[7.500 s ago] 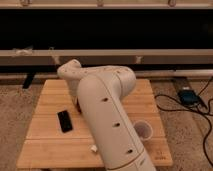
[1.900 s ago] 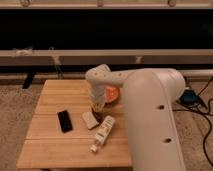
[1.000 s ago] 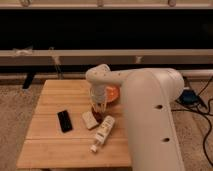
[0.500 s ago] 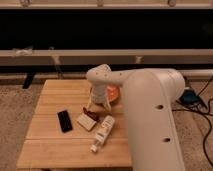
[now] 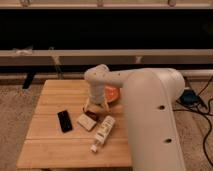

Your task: Place the pepper on the white sponge

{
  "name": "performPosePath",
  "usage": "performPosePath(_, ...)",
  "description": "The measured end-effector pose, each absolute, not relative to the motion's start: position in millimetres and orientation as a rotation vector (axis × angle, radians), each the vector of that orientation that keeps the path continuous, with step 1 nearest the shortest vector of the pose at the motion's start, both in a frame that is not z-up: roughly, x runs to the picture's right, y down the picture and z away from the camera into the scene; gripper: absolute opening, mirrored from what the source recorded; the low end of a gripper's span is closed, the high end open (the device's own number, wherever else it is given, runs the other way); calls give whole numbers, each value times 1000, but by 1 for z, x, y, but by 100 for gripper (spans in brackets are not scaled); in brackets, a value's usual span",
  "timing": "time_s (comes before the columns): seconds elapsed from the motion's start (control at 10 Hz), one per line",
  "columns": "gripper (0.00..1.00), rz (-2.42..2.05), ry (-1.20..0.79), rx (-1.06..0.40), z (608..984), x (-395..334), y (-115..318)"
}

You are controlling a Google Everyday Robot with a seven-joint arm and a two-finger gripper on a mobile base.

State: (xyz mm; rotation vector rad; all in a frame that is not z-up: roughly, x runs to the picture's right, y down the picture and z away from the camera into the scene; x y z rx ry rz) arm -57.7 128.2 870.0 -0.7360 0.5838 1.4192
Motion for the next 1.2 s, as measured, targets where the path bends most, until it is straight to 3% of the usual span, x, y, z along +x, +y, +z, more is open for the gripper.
performPosePath(0.9,80,1309,589,-727,881,-99,135)
performPosePath(1.1,71,1304,596,-722,884,-102,136)
performPosePath(1.2,59,1302,598,-720,886,-104,136)
